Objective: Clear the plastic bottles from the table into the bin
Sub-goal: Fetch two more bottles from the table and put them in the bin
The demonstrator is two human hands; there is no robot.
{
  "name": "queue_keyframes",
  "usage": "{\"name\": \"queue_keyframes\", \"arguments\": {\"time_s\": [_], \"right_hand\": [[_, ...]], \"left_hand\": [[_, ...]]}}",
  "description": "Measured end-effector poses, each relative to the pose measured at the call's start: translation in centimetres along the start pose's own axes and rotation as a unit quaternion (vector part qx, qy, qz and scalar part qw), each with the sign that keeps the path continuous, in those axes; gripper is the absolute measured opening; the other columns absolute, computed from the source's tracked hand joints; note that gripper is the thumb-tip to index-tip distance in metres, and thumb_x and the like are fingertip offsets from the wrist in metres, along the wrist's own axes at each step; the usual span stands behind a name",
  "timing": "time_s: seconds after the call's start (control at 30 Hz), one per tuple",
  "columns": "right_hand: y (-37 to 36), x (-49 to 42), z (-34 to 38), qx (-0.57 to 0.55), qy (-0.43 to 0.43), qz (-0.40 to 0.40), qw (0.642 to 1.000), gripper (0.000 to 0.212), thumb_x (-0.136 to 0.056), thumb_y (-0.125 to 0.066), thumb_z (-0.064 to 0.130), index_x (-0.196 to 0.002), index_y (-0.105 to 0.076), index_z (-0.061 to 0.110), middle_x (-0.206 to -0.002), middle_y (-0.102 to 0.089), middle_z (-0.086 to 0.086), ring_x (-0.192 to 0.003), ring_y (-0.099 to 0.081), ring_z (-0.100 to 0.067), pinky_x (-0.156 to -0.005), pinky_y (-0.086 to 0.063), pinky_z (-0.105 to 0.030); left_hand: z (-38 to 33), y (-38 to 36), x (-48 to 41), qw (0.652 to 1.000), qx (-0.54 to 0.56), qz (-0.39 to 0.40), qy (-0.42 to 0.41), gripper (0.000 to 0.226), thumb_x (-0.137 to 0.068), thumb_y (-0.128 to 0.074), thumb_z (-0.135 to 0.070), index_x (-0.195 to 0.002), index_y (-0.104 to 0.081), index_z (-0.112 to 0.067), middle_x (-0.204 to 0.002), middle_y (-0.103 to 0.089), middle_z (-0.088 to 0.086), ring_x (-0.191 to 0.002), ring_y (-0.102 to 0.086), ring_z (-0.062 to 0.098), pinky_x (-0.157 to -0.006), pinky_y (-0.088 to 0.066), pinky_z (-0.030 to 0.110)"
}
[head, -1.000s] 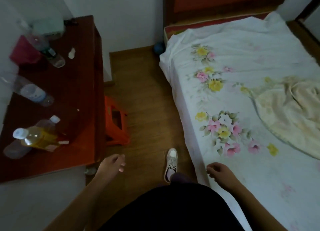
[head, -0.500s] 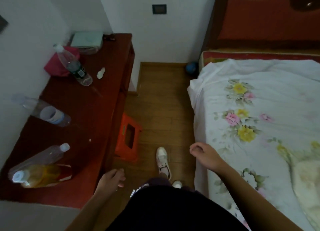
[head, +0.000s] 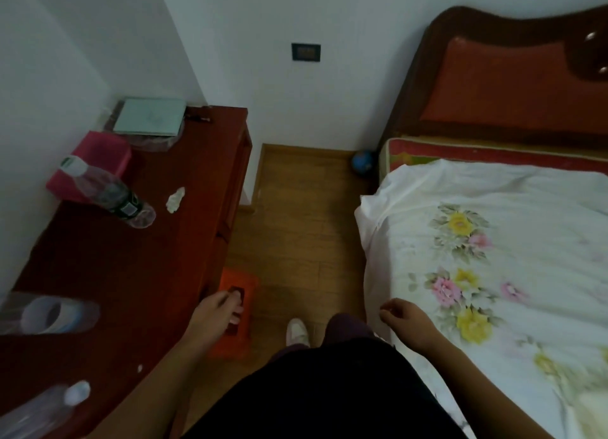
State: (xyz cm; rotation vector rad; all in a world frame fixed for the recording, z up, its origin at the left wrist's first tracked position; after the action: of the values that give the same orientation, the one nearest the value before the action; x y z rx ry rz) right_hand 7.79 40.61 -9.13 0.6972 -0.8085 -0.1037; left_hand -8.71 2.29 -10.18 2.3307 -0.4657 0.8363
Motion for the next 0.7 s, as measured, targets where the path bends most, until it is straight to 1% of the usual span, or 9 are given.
{"name": "queue_keyframes", "arguments": {"time_s": [0.1, 0.17, 0.23, 0.3, 0.37, 0.43, 0.53, 0.6, 0.7], "right_hand": [[1.2, -3.3, 2.3, 0.019, 0.019, 0.025, 0.999, 0.023, -0.095, -0.063, 0.03, -0.111, -0.072, 0.015, -0.106, -0.072, -0.002, -0.097, -0.066, -0.018, -0.082, -0.047, -0.028], [1.9, -6.0, 4.5, 0.036, 0.044, 0.047, 0.997, 0.022, -0.096, -0.062, 0.032, -0.11, -0.071, 0.017, -0.106, -0.072, -0.001, -0.093, -0.064, -0.015, -0.075, -0.044, -0.024], [2.4, -9.0, 7.5, 0.045, 0.078, 0.077, 0.993, 0.016, -0.097, -0.061, 0.031, -0.106, -0.069, 0.021, -0.104, -0.07, 0.002, -0.094, -0.064, -0.014, -0.072, -0.043, -0.02], [2.6, -11.5, 11.4, 0.053, 0.107, 0.12, 0.986, 0.006, -0.097, -0.06, 0.031, -0.1, -0.065, 0.03, -0.101, -0.068, 0.006, -0.097, -0.065, -0.013, -0.073, -0.046, -0.021], [2.0, -13.4, 15.6, 0.074, 0.127, 0.171, 0.974, 0.004, -0.096, -0.059, 0.037, -0.099, -0.061, 0.04, -0.102, -0.066, 0.013, -0.096, -0.062, -0.005, -0.07, -0.045, -0.02], [1.1, -14.9, 20.0, 0.105, 0.153, 0.203, 0.961, 0.007, -0.095, -0.058, 0.042, -0.103, -0.058, 0.042, -0.105, -0.063, 0.016, -0.094, -0.058, 0.0, -0.068, -0.043, -0.019], [-1.0, -16.3, 26.4, 0.157, 0.212, 0.243, 0.933, 0.006, -0.095, -0.057, 0.046, -0.1, -0.055, 0.045, -0.103, -0.059, 0.019, -0.091, -0.056, 0.002, -0.065, -0.042, -0.019], [-2.6, -16.3, 30.1, 0.188, 0.263, 0.263, 0.909, 0.003, -0.095, -0.056, 0.047, -0.098, -0.056, 0.046, -0.102, -0.06, 0.02, -0.091, -0.058, 0.002, -0.065, -0.043, -0.019], [-5.0, -15.8, 34.8, 0.22, 0.33, 0.295, 0.87, 0.015, -0.096, -0.056, 0.048, -0.107, -0.061, 0.04, -0.105, -0.062, 0.019, -0.094, -0.06, -0.001, -0.069, -0.048, -0.022]], "left_hand": [[-2.1, 1.3, -1.6, 0.999, 0.032, -0.023, -0.008, 0.028, -0.1, -0.054, -0.044, -0.092, -0.074, -0.026, -0.087, -0.078, -0.009, -0.071, -0.074, 0.008, -0.068, -0.051, 0.033], [-2.3, 2.1, -2.3, 0.997, 0.054, -0.046, -0.006, 0.029, -0.1, -0.054, -0.044, -0.092, -0.075, -0.025, -0.086, -0.078, -0.012, -0.071, -0.075, 0.008, -0.07, -0.051, 0.034], [-1.6, 2.9, -2.3, 0.994, 0.074, -0.076, 0.019, 0.03, -0.1, -0.054, -0.045, -0.09, -0.075, -0.025, -0.085, -0.078, -0.01, -0.072, -0.075, 0.01, -0.07, -0.053, 0.036], [-0.3, 3.7, -1.1, 0.985, 0.112, -0.12, 0.059, 0.032, -0.098, -0.055, -0.046, -0.084, -0.075, -0.026, -0.083, -0.078, -0.005, -0.075, -0.075, 0.017, -0.069, -0.053, 0.037], [1.2, 4.2, 0.9, 0.967, 0.168, -0.173, 0.088, 0.031, -0.094, -0.057, -0.048, -0.078, -0.076, -0.029, -0.082, -0.078, 0.0, -0.077, -0.074, 0.026, -0.068, -0.052, 0.039], [2.3, 4.5, 3.5, 0.943, 0.213, -0.229, 0.111, 0.026, -0.09, -0.058, -0.049, -0.079, -0.076, -0.034, -0.083, -0.078, 0.004, -0.075, -0.071, 0.028, -0.068, -0.05, 0.041], [3.5, 4.3, 7.1, 0.905, 0.26, -0.304, 0.146, 0.029, -0.092, -0.06, -0.045, -0.079, -0.077, -0.025, -0.082, -0.079, 0.004, -0.075, -0.071, 0.03, -0.068, -0.053, 0.046], [4.1, 3.8, 9.2, 0.884, 0.27, -0.346, 0.164, 0.032, -0.095, -0.059, -0.043, -0.08, -0.076, -0.02, -0.079, -0.079, 0.0, -0.076, -0.074, 0.026, -0.072, -0.058, 0.048], [4.3, 2.8, 11.7, 0.851, 0.289, -0.399, 0.181, 0.033, -0.1, -0.056, -0.04, -0.085, -0.075, -0.017, -0.079, -0.079, -0.003, -0.073, -0.074, 0.017, -0.074, -0.058, 0.043]]}}
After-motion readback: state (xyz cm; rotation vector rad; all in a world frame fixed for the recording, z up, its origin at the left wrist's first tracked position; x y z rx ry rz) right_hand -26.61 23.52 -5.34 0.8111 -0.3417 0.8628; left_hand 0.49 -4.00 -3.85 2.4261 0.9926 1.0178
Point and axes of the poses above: each hand's wrist, its own x-axis away from the middle knuckle, its own y-axis out of the back of the hand, z = x × y, the point moved 5 cm from there along -x, towards the middle knuckle
